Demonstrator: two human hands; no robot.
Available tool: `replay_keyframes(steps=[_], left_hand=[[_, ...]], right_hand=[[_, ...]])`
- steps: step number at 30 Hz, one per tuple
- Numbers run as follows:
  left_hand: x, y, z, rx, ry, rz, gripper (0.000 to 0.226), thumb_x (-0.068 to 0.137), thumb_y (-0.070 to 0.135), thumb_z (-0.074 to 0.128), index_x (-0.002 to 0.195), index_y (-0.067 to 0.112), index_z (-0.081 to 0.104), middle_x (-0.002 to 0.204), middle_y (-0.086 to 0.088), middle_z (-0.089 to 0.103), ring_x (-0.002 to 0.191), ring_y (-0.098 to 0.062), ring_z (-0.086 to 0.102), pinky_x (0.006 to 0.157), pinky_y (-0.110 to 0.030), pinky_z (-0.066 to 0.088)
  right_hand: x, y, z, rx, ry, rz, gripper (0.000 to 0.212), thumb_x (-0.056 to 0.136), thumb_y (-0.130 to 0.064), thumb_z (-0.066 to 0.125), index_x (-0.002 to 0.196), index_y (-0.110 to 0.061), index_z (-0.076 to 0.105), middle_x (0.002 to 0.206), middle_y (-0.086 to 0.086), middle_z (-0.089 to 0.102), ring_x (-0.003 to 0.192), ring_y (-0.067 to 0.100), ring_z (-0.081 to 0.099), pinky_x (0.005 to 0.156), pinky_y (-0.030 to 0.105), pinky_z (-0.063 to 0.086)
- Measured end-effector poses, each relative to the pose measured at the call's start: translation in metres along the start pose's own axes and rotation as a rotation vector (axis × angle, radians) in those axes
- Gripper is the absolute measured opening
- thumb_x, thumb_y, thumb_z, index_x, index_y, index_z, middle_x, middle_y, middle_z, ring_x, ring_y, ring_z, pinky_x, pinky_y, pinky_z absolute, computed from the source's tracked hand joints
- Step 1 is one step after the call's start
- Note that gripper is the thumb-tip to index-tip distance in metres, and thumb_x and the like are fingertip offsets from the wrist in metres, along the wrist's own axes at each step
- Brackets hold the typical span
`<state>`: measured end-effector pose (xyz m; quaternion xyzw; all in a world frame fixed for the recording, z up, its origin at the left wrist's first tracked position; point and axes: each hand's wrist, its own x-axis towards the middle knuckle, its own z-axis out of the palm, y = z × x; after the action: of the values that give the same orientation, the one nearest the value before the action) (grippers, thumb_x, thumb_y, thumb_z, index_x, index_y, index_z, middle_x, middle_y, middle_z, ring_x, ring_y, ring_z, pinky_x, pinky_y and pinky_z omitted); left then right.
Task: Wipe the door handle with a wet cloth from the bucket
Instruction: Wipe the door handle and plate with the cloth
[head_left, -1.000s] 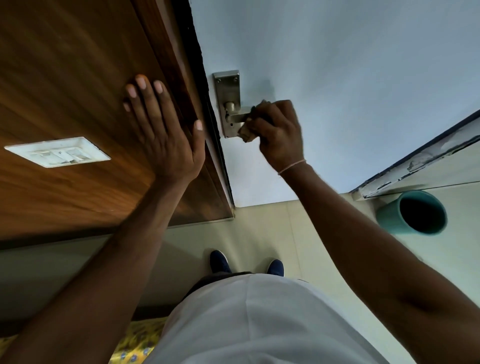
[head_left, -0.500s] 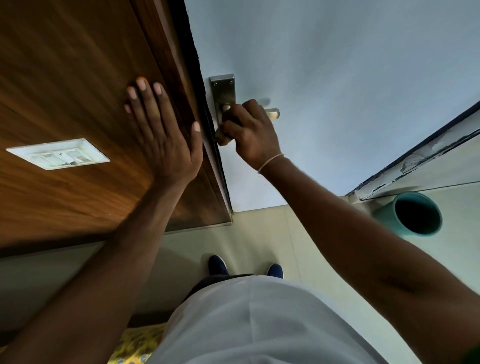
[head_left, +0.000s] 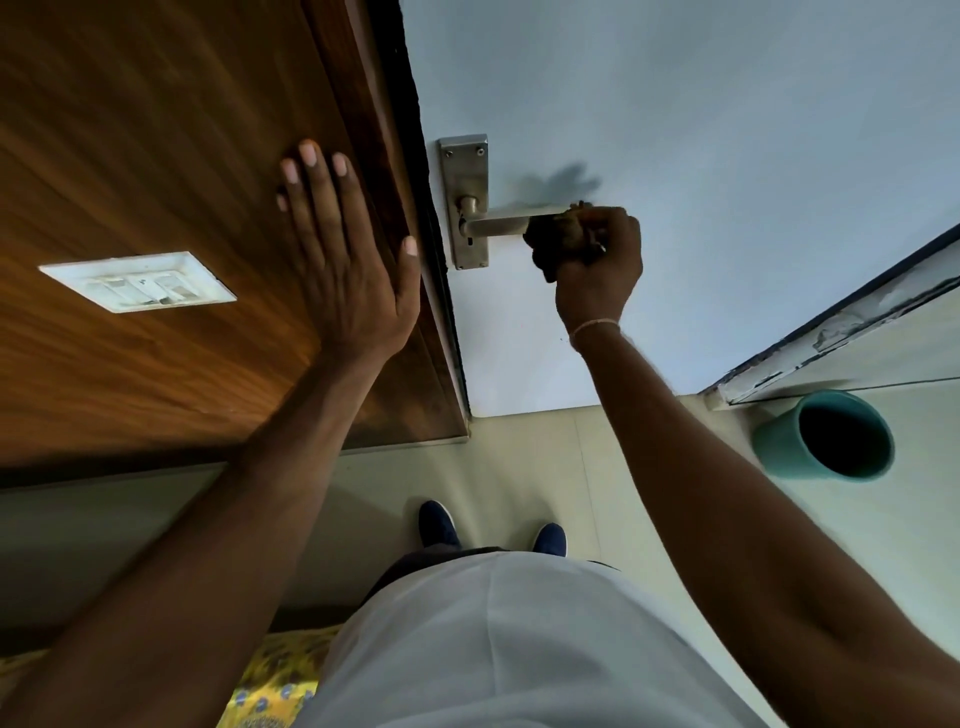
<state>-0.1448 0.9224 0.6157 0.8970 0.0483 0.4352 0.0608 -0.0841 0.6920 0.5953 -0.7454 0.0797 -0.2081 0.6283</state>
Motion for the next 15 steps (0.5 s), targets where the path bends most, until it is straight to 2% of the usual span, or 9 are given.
replay_keyframes(steps=[2, 4, 6, 8, 10, 12, 15], left_hand=[[-0.002, 0.001, 0.000, -0.003, -0.012, -0.006, 0.080, 0.105, 0.037, 0.059, 0.165, -0.006, 0.028, 0.170, -0.034, 0.030, 0.161, -0.052, 0.027, 0.136, -0.059, 0.019], [-0.004, 0.002, -0.001, -0.012, -0.023, -0.014, 0.081, 0.105, 0.038, 0.059, 0.165, -0.006, 0.027, 0.171, -0.034, 0.029, 0.162, -0.051, 0.025, 0.136, -0.059, 0.019], [-0.006, 0.002, -0.002, -0.022, -0.037, -0.016, 0.080, 0.106, 0.038, 0.058, 0.166, -0.005, 0.025, 0.172, -0.033, 0.027, 0.162, -0.050, 0.024, 0.136, -0.059, 0.018], [-0.006, 0.002, -0.005, -0.033, -0.046, -0.012, 0.079, 0.107, 0.039, 0.055, 0.166, -0.004, 0.025, 0.173, -0.033, 0.026, 0.163, -0.050, 0.022, 0.136, -0.059, 0.018], [-0.007, 0.001, -0.009, -0.040, -0.047, -0.008, 0.076, 0.109, 0.040, 0.051, 0.166, -0.005, 0.026, 0.173, -0.033, 0.026, 0.163, -0.049, 0.022, 0.135, -0.060, 0.019], [-0.006, 0.000, -0.011, -0.045, -0.053, -0.005, 0.074, 0.111, 0.041, 0.047, 0.166, -0.004, 0.026, 0.173, -0.032, 0.026, 0.164, -0.048, 0.022, 0.135, -0.060, 0.019], [-0.006, 0.000, -0.012, -0.035, -0.063, -0.013, 0.074, 0.112, 0.044, 0.045, 0.167, -0.003, 0.026, 0.174, -0.030, 0.026, 0.164, -0.046, 0.022, 0.136, -0.058, 0.019]], right_hand=[[-0.008, -0.009, 0.007, 0.116, 0.042, 0.235, 0.032, 0.075, 0.007, 0.065, 0.091, -0.021, 0.064, 0.104, 0.015, 0.072, 0.084, 0.043, 0.076, 0.049, 0.042, 0.062], [-0.022, -0.012, 0.013, 0.171, 0.021, 0.417, 0.033, 0.075, 0.011, 0.067, 0.090, -0.018, 0.063, 0.095, 0.019, 0.075, 0.070, 0.046, 0.076, 0.044, 0.036, 0.054], [-0.043, -0.015, 0.022, 0.185, -0.042, 0.466, 0.030, 0.079, 0.007, 0.078, 0.093, -0.017, 0.068, 0.098, 0.018, 0.077, 0.072, 0.045, 0.078, 0.046, 0.035, 0.057], [-0.058, -0.021, 0.033, 0.089, -0.121, 0.317, 0.028, 0.080, -0.007, 0.084, 0.099, -0.024, 0.074, 0.101, 0.004, 0.079, 0.086, 0.032, 0.079, 0.064, 0.044, 0.067], [-0.059, -0.032, 0.043, -0.055, -0.178, 0.123, 0.026, 0.083, -0.019, 0.085, 0.107, -0.024, 0.077, 0.105, -0.005, 0.078, 0.095, 0.018, 0.074, 0.086, 0.043, 0.066], [-0.054, -0.043, 0.051, -0.167, -0.190, 0.001, 0.025, 0.086, -0.027, 0.085, 0.109, -0.020, 0.077, 0.108, -0.003, 0.076, 0.095, 0.018, 0.071, 0.090, 0.038, 0.063], [-0.049, -0.053, 0.054, -0.279, -0.192, -0.085, 0.022, 0.088, -0.027, 0.085, 0.106, -0.017, 0.077, 0.104, 0.001, 0.075, 0.091, 0.021, 0.070, 0.086, 0.031, 0.057]])
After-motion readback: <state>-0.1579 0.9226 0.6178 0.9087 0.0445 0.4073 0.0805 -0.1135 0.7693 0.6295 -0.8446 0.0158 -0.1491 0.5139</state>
